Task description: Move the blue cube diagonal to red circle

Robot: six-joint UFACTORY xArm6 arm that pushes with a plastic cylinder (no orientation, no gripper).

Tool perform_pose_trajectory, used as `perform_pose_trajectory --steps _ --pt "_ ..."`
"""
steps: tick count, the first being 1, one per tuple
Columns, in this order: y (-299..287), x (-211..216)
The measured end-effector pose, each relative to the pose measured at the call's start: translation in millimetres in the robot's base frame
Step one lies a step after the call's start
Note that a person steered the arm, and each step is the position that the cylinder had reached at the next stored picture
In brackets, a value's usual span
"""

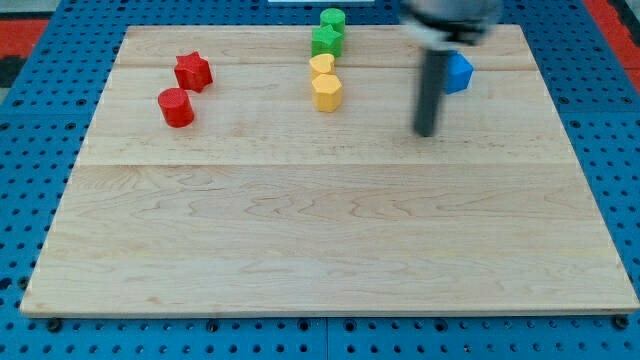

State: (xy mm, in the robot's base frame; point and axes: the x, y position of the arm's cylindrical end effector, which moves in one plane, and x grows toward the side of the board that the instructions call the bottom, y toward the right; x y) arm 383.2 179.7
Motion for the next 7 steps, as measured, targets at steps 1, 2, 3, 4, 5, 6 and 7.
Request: perform_pose_trajectory --steps 1,2,3,4,5,6,7 --pt "103 -79" --pt "69 -126" --pt "-6 -70" --pt "-83 -16" --pt "-54 -33" --pt "-56 -75" --pt "-126 -37"
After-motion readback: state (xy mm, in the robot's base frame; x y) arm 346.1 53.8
